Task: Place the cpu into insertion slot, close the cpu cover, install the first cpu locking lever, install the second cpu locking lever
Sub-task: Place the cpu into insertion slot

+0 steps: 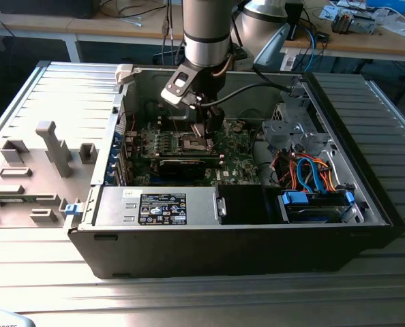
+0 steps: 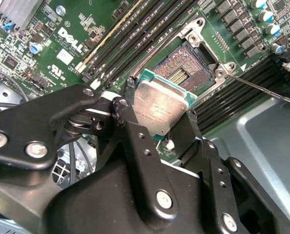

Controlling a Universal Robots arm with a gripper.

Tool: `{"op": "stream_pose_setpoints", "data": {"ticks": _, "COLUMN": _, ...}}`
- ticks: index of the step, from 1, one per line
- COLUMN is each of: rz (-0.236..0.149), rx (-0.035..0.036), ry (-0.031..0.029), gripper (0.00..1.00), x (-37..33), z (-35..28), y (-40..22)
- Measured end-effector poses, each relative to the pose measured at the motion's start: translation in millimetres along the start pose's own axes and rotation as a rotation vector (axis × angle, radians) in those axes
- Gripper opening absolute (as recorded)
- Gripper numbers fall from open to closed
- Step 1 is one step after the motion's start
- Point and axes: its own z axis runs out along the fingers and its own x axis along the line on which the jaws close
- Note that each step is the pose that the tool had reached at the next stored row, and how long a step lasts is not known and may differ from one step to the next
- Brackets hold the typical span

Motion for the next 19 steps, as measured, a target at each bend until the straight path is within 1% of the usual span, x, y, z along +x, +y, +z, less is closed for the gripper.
{"op": "stream_pose_setpoints", "data": {"ticks": 19, "rz": 0.027, "rx": -0.0003, "ry": -0.0018, "gripper": 0.54, "x": 0.0, "z": 0.9, "y": -0.1}}
